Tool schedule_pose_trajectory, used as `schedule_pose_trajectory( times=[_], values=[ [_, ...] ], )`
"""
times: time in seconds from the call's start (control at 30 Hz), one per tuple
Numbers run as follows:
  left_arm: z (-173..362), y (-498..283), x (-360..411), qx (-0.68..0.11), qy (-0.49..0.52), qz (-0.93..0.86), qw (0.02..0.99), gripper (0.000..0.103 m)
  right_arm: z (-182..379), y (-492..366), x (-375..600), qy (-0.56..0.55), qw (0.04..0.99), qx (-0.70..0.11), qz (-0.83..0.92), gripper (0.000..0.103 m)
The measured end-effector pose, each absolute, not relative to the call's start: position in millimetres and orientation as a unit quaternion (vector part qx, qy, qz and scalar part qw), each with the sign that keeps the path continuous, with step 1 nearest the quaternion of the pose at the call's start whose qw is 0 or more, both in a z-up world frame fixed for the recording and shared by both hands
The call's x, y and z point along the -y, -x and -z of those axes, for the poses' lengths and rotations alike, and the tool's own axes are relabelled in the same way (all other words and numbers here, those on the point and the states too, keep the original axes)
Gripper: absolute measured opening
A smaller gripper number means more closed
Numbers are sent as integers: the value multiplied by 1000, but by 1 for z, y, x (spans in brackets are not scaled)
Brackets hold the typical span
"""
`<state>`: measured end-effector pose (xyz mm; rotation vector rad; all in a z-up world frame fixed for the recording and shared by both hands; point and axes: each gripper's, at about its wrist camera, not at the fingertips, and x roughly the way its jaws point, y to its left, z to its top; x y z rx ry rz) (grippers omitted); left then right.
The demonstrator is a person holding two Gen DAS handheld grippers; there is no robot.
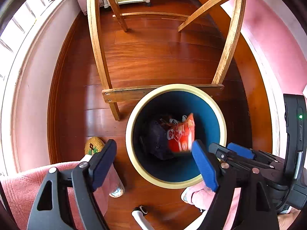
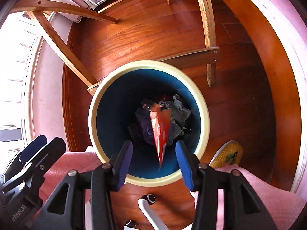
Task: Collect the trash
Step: 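Carry both items down to the trash bin and open both grippers, then raise both tools back over the table toward the white box and wrappers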
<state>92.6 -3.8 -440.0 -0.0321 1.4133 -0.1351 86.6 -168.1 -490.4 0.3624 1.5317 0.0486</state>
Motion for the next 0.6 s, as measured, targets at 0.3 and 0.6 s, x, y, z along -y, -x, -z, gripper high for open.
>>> schedule_pose_trajectory(
  times=[0.3, 0.6],
  values=[
    [441, -91, 2, -645, 5, 60, 762, 89, 486, -83, 174, -166, 713, -681, -2, 58],
    [433, -83, 2, -639, -8, 58, 767, 89, 473, -75, 178, -167, 721, -672, 6, 58]
  ],
)
